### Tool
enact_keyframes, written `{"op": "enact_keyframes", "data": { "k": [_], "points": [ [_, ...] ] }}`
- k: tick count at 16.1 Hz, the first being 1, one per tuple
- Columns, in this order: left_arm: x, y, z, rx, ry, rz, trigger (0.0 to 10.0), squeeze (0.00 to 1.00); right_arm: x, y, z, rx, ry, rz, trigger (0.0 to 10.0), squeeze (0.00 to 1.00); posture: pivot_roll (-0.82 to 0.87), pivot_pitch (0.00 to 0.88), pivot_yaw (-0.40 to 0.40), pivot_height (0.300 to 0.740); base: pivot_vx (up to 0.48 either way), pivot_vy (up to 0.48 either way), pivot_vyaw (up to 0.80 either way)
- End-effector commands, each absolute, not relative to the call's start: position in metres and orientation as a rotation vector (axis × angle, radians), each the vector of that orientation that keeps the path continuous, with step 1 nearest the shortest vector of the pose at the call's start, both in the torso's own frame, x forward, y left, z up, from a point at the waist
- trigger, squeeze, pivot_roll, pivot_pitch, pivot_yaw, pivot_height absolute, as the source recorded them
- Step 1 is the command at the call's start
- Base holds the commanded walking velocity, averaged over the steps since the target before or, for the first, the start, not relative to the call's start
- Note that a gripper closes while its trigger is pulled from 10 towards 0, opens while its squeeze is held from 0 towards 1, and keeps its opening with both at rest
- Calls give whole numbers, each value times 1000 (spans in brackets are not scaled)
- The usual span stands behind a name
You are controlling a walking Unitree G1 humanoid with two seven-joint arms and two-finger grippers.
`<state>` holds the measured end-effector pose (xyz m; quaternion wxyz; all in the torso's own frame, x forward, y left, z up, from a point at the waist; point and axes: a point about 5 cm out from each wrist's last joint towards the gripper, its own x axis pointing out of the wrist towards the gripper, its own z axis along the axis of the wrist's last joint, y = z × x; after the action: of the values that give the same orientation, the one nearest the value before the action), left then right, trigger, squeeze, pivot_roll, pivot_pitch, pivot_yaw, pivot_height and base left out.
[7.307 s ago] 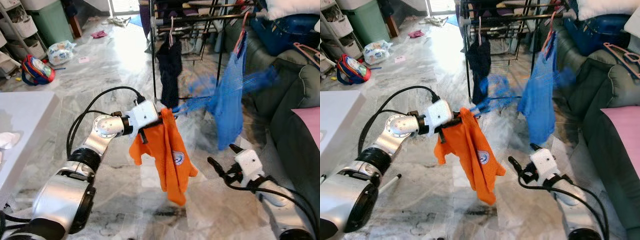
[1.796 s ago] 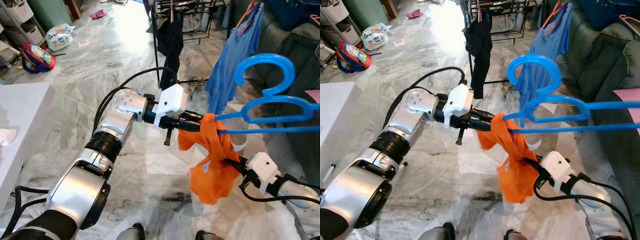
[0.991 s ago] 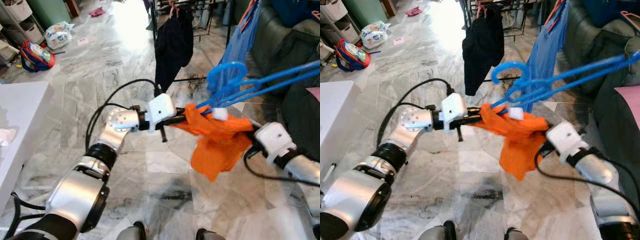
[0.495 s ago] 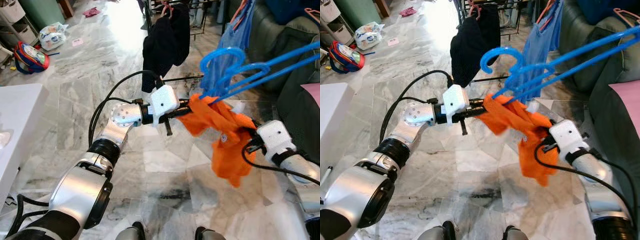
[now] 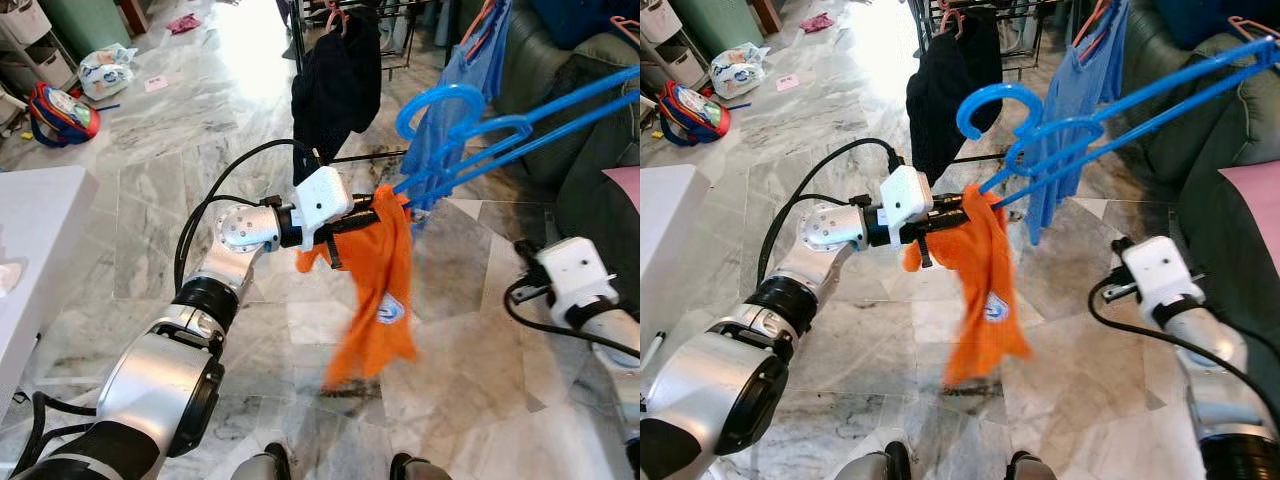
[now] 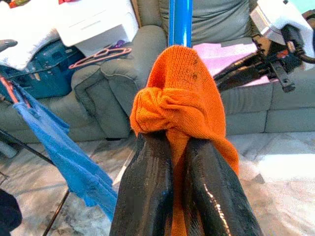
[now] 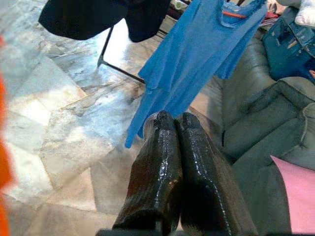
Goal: Hang hanger
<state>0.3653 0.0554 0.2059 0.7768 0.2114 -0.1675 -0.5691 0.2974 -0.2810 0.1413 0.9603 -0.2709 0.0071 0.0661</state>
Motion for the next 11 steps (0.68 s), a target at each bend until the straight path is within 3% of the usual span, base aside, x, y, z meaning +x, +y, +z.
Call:
{"op": "enact_keyframes", "data": {
  "k": [1,4,5,6,9,11],
  "points": [
    [367,57,216,464,-399,-1228,10000,0,295,-283,136,-531,28,130,0,0,-97,218,107,740,0,0,0],
    [365,54,218,501,-404,-1275,10000,0,297,-278,135,-521,26,149,0,0,-93,220,108,740,0,0,0],
    [361,53,215,541,-376,-1364,10000,0,296,-271,132,-503,25,204,0,0,-90,219,109,740,0,0,0],
    [359,53,213,573,-353,-1421,10000,0,295,-268,131,-498,28,235,10000,0,-86,219,111,740,0,0,0],
    [357,53,213,630,-332,-1479,10000,0,291,-261,130,-504,28,325,10000,0,-83,220,115,740,0,0,0],
    [364,50,212,636,-313,-1366,10000,0,290,-255,129,-489,17,352,10000,0,-81,216,118,740,0,0,0]
  ]
}}
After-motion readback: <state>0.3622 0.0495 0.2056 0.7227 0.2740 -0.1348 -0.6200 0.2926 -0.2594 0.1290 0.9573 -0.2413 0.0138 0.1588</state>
